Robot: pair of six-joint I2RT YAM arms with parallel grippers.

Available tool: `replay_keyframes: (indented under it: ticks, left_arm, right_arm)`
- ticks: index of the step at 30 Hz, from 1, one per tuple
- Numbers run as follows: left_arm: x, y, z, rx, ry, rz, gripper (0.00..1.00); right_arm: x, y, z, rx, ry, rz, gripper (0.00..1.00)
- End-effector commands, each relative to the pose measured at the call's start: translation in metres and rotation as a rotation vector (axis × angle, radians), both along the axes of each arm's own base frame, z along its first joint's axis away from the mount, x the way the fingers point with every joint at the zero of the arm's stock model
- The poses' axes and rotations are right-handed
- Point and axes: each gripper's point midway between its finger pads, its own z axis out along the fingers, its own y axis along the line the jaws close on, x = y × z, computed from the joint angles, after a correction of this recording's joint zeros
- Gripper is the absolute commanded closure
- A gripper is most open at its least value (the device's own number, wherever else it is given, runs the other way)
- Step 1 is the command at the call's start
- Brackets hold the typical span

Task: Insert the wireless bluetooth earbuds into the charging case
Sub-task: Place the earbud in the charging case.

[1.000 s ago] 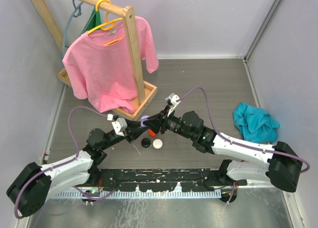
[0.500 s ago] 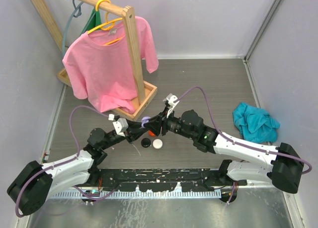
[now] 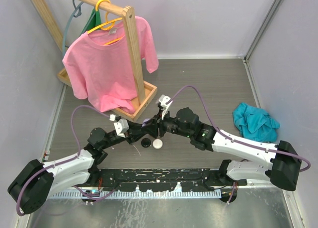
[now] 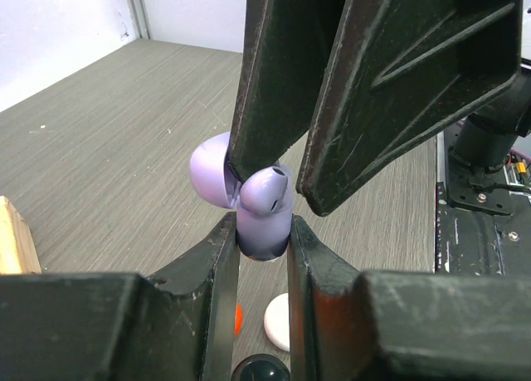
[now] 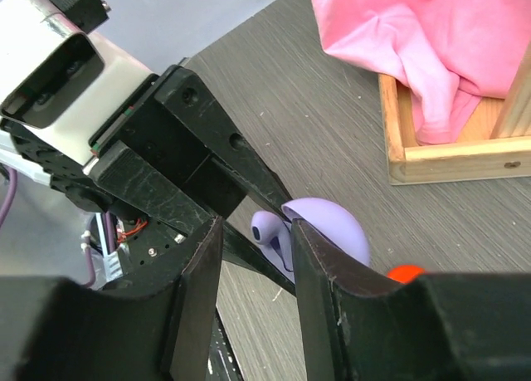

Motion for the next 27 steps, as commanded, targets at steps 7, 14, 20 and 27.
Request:
replay_keyframes:
  ticks: [7,14,20,27]
  left_arm:
    - [0.01,0.001,0.034,-0.071,-0.076,0.043,1.0]
    - [0.018,0.002,0.031,-0.054,-0.055,0.077,1.0]
    - [0.027,0.005,0.027,-0.044,-0.032,0.129,1.0]
    - [0.04,0.011,0.021,-0.021,-0.003,0.203,1.0]
  right_arm:
    - [0.007,-0.012,0.033,0.034,-0.086,-0.056,0.57]
    - [0.007,-0.005,0.038,0.024,-0.098,-0.029,0.57]
    - [0.02,0.0,0.039,-0.007,-0.09,-0.078,0.57]
    - [0.037,-0.002,0.041,-0.039,-0.084,-0.19,0.57]
